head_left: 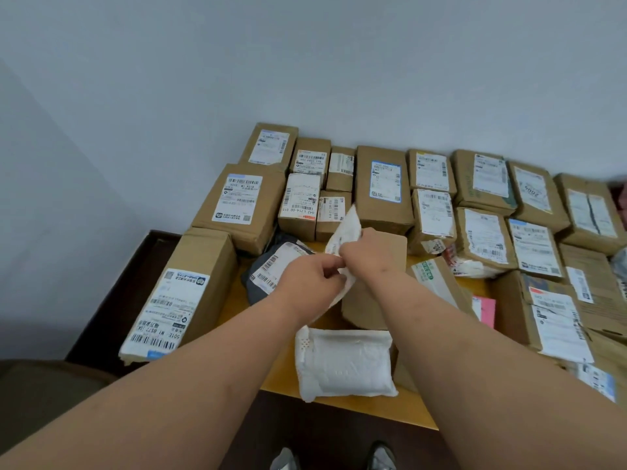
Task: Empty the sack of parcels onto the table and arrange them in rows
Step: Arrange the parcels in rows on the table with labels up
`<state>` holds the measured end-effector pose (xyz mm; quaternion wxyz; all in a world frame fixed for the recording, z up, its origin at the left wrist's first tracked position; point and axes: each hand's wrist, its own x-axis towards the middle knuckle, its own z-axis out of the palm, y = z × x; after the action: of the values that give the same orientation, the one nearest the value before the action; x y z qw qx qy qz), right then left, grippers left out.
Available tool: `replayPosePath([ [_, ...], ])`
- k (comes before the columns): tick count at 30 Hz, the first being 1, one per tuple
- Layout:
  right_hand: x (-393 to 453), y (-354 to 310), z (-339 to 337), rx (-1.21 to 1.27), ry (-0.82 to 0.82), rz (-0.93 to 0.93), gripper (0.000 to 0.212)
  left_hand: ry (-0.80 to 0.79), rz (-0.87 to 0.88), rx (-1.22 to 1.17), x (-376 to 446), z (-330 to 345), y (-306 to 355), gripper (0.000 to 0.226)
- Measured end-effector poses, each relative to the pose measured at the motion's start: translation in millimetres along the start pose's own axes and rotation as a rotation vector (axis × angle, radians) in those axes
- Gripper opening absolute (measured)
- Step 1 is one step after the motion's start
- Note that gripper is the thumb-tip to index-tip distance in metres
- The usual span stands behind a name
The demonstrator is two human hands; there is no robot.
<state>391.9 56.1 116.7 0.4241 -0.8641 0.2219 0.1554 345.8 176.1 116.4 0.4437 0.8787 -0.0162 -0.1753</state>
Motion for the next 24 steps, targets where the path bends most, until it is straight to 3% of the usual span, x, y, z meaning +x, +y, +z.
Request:
replayPosePath([
  [3, 1, 10, -10, -0.075, 0.109, -0.023, 0.013, 0.095, -0.089, -0.053, -4, -15, -18, 0.033],
  [7, -4, 22, -16, 0.074, 0.145, -0.024, 0.011, 0.128, -0.241, 0.034, -12, -26, -53, 0.040],
  [9, -8, 26, -15, 0.184, 0.071, 0.008, 0.013, 0.096, -0.284, 0.006, -17, -24, -59, 0.046],
  [13, -17, 34, -6, 0.522, -0.294, 0.170, 0.027, 0.029, -0.440, -0.285, -21, -14, -52, 0.067],
  [16, -21, 39, -5, 0.467, -0.341, 0.155, 0.022, 0.084, -0.525, -0.412, -21, -13, -56, 0.080],
  [19, -19, 45, -7, 0.263, -0.305, 0.092, 0.022, 0.170, -0.536, -0.506, -19, -16, -64, 0.078],
  [24, -20, 40, -6, 0.204, -0.275, 0.007, 0.025, 0.311, -0.435, -0.408, -12, -30, -73, 0.068],
])
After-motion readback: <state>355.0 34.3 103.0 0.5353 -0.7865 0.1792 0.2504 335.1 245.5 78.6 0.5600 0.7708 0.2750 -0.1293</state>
